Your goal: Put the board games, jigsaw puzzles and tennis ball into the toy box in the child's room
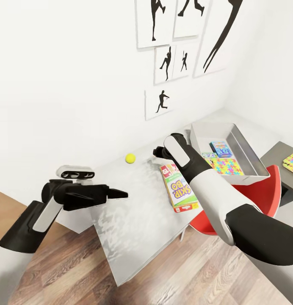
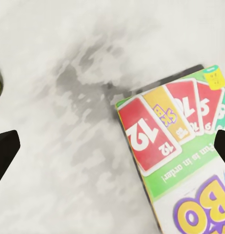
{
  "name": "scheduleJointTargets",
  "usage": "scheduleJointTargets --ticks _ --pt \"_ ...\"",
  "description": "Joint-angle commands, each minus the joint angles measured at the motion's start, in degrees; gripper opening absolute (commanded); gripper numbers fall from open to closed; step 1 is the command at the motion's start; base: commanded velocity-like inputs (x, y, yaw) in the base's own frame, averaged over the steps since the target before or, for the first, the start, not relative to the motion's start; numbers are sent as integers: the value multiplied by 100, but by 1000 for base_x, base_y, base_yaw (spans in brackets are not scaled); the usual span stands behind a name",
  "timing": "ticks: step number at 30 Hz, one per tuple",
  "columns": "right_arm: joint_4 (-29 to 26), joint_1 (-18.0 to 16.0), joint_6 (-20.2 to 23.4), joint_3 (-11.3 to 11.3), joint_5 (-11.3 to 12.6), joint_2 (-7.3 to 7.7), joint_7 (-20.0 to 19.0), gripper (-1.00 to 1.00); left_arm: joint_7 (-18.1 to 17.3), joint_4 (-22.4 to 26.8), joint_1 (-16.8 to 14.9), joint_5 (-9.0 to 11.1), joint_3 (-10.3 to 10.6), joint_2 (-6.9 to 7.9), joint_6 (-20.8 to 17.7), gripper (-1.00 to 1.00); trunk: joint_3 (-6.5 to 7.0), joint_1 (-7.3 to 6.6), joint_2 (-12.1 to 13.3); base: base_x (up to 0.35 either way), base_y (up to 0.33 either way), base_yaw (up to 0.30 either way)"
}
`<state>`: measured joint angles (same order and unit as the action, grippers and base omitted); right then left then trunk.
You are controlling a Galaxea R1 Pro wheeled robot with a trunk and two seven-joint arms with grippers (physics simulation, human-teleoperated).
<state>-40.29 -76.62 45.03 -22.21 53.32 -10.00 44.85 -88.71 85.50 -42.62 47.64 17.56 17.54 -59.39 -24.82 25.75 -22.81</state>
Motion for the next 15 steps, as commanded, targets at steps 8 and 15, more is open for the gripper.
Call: scheduleJointTargets --ticks 8,15 --pt "-21 -7 -20 -11 39 0 45 100 188 -46 -317 16 112 -57 -61 100 -10 3 -10 0 0 0" --pt "-22 -16 -52 -14 34 0 44 100 211 -50 -341 27 115 -49 -61 100 -50 3 -10 0 0 0"
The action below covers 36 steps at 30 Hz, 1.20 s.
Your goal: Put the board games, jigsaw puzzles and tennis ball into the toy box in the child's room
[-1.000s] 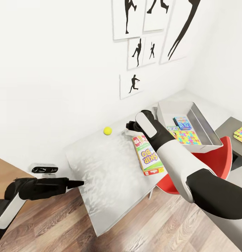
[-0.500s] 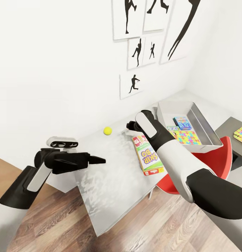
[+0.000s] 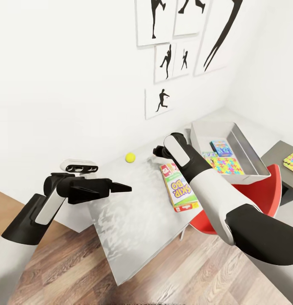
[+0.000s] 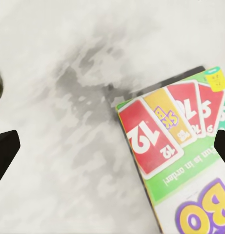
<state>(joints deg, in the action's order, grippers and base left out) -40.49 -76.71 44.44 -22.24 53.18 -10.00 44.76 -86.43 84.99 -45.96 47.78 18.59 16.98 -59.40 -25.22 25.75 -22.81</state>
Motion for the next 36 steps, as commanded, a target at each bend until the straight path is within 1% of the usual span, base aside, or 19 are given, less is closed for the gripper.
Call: scheduleJointTargets --ticks 1,12,14,17,22,27,36 --pt "-2 -9 7 -11 46 0 55 100 -16 0 -7 13 12 6 -60 100 -18 3 -11 0 0 0" --pt "-11 -64 1 -8 11 0 75 100 -14 0 -9 14 25 6 -60 100 -119 3 -11 0 0 0" --pt "-11 -87 4 -8 -65 0 76 100 -14 0 -9 13 31 6 -60 100 -138 3 -11 0 0 0" --pt "-16 -134 14 -6 -276 0 77 100 -13 0 -9 12 35 6 -60 100 -167 3 -11 0 0 0" --pt "-40 -217 20 -1 -479 0 86 100 -14 0 -9 12 32 13 -60 100 -196 3 -11 0 0 0" --pt "-49 -274 19 1 -530 0 137 100 -14 0 -9 1 29 15 -60 100 -203 3 -11 0 0 0" --pt "11 -458 38 1 -528 0 316 100 -12 0 -9 -18 23 15 -60 100 -232 3 -11 0 0 0"
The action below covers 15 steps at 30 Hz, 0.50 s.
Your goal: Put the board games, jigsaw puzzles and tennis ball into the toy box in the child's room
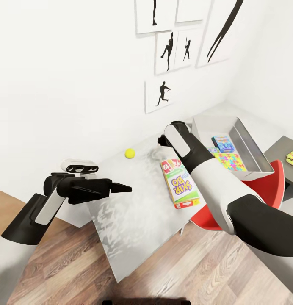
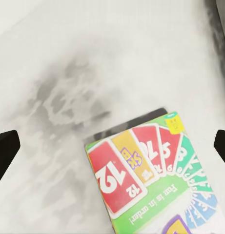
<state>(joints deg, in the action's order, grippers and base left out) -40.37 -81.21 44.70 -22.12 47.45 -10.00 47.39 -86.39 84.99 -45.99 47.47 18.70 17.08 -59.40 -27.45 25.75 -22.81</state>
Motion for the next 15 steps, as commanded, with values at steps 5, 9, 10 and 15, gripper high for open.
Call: scheduleJointTargets --ticks 5,9,10,15 --pt "9 -22 20 -12 45 0 65 100 -15 0 -6 3 14 6 -60 100 -52 3 -11 0 0 0" --pt "11 -28 27 -12 45 0 67 100 -12 0 -6 0 18 6 -60 100 -89 3 -11 0 0 0" --pt "11 -30 27 -12 45 0 67 100 -11 0 -6 0 18 6 -60 100 -99 3 -11 0 0 0" --pt "15 -45 32 -12 45 0 67 100 -10 0 -6 -3 14 4 -60 100 -146 3 -11 0 0 0"
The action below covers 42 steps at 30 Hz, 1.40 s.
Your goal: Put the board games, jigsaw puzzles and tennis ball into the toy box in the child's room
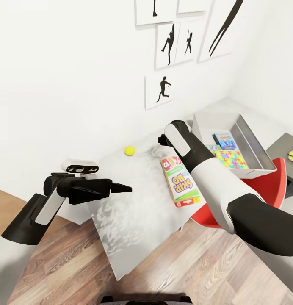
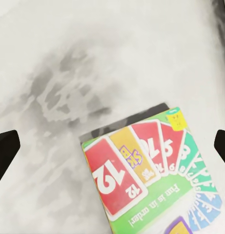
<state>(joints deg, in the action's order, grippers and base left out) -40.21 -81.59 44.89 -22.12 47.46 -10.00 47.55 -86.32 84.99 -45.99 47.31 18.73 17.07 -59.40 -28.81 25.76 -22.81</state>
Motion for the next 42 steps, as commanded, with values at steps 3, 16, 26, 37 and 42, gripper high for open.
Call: scheduleJointTargets --ticks 3,16,26,37,42 --pt "25 -13 15 -12 47 0 49 100 -16 0 -6 13 15 3 -60 100 -37 3 -11 0 0 0" --pt "275 -177 8 -4 53 0 44 100 -16 0 -6 14 -10 8 -60 100 -160 3 -11 0 0 0" --pt "395 -222 2 3 53 0 37 100 -16 -6 -6 15 -67 24 -60 100 -254 3 -11 0 0 0" --pt "399 -252 10 6 53 0 35 100 -16 -6 -6 8 -137 25 -60 100 -358 3 -11 0 0 0" --pt "400 -279 11 5 53 0 35 100 -16 -7 -6 7 -147 25 -60 100 -405 3 -11 0 0 0"
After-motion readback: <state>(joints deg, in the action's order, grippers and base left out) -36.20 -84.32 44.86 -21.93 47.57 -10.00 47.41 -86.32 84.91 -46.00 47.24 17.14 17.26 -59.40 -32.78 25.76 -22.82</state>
